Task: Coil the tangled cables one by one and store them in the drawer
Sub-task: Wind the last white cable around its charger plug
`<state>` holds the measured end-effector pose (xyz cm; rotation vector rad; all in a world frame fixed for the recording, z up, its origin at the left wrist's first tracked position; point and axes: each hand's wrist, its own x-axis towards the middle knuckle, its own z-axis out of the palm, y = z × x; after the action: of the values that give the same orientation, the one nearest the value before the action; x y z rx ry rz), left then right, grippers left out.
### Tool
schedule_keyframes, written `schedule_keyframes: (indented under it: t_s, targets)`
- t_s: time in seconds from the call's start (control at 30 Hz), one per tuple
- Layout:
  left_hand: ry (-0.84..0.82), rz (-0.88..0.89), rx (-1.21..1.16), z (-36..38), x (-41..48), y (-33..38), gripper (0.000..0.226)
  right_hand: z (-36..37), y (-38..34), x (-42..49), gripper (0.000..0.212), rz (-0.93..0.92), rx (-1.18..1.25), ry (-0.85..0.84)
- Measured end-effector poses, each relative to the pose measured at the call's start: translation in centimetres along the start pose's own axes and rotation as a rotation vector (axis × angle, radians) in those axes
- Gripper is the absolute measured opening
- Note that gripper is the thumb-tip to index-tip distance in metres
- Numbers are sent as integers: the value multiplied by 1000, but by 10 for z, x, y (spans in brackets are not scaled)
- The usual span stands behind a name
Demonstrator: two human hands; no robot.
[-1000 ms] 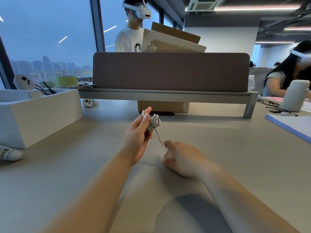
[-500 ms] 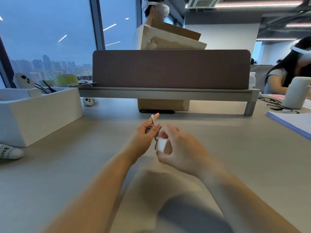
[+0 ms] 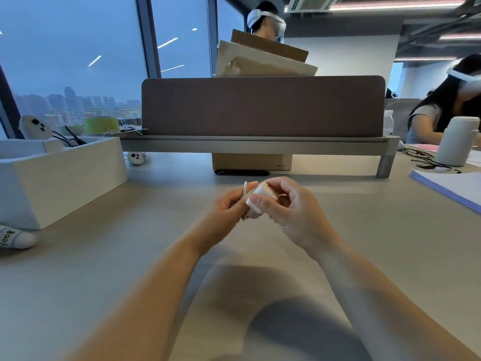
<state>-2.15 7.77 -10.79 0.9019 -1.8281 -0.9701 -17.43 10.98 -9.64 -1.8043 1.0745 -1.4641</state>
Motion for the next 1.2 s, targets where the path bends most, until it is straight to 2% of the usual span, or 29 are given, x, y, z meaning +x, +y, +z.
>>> schedule_keyframes:
  t_s: [0.17,0.27,0.5,0.63,0.8,0.97,1.03,1.13,1.2]
  targets:
    - [-43,7,39,-4,-1,-2,22,-5,5,4,36,136,129,42]
    - [-93,46,57,-1,-3,0,23,-8,8,5,45,241,200,30]
    - [-166,52,-5,0,-5,-3,32,-8,8,6,54,334,266,-31]
    - [-217,62,-75,5,-6,-3,27,-8,8,5,69,350,431,-170]
    - [-210,37,-126,7,-6,-3,27,-7,8,5,78,411,354,-158]
    - [-199,3,-168,8,-6,-2,25,-6,6,4,56,406,297,-149]
    - [-179,-11,-185,7,-7,-2,26,-5,7,3,57,386,289,-157]
    - [-157,1,-129,7,-7,-2,42,-5,8,4,65,350,260,-156]
    - [-144,15,-117,8,-8,0,43,-5,9,5,69,335,276,-155]
